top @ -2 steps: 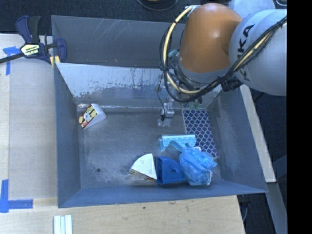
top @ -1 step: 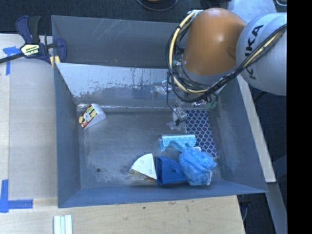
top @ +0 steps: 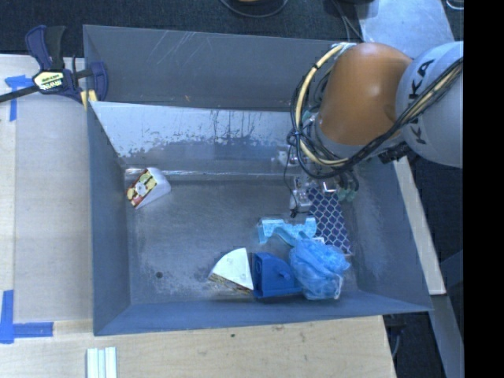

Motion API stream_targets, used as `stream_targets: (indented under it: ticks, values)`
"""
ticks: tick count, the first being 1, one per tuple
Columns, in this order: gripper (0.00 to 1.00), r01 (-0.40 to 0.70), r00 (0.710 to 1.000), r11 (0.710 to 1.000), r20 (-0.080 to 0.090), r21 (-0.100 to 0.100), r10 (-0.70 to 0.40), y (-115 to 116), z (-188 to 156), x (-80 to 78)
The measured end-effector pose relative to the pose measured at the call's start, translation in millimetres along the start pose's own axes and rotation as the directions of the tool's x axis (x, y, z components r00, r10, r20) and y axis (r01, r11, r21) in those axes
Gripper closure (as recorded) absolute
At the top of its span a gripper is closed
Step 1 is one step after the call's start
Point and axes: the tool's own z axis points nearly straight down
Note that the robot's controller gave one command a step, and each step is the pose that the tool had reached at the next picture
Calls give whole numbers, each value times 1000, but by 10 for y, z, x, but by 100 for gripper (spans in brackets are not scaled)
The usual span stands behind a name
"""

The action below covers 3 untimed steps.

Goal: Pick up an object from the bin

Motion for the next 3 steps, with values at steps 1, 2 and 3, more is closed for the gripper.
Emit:
stream_targets:
  ticks: [1,2,3]
  values:
    - [0,157,988,988,-3,0,-157,-95,111,14]
    - [0,104,995,995,2,1,-104,-179,634,175]
    - [100,122,993,993,4,1,-122,312,743,69]
